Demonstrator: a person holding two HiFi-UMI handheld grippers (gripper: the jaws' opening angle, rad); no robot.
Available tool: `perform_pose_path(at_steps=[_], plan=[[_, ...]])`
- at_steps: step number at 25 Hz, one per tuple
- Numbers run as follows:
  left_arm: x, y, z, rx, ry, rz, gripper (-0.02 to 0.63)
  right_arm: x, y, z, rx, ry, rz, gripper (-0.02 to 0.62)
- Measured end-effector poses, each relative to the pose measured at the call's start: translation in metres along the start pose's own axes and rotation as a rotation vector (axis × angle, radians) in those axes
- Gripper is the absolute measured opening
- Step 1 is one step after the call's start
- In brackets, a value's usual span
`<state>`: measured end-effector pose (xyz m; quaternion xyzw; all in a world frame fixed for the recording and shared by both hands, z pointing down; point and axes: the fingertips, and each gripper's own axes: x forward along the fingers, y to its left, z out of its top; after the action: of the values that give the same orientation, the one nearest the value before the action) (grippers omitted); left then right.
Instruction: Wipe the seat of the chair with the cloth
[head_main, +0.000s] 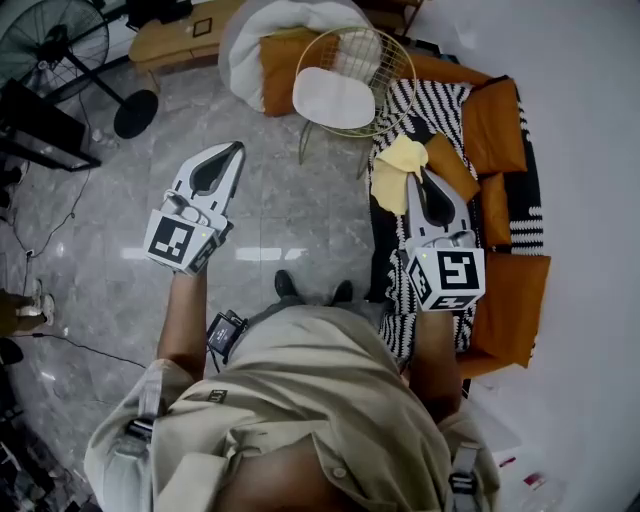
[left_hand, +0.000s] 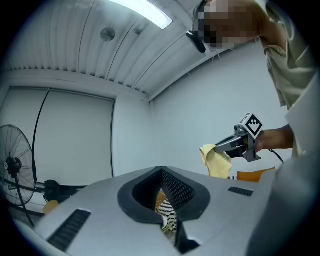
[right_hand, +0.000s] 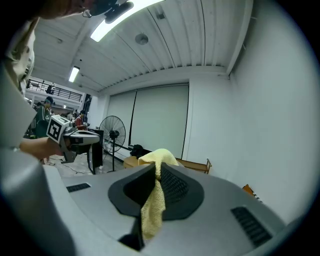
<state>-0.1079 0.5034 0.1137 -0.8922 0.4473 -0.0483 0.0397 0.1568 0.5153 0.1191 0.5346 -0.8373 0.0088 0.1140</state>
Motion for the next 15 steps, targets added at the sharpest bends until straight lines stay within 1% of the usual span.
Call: perform_pose_path(at_steps=[10,15], plan=[[-0.007,0.030,-0.010,-0.016,-0.020,-0.044,0.017,0.019,0.029,0.005,0.007,-0.003,-0.028,0.043],[0.013,0.024,-0.014,-0.017,-0.017,-0.072,0.017,0.030,0.013,-0.001,0.078,-0.023,-0.028,0.044]])
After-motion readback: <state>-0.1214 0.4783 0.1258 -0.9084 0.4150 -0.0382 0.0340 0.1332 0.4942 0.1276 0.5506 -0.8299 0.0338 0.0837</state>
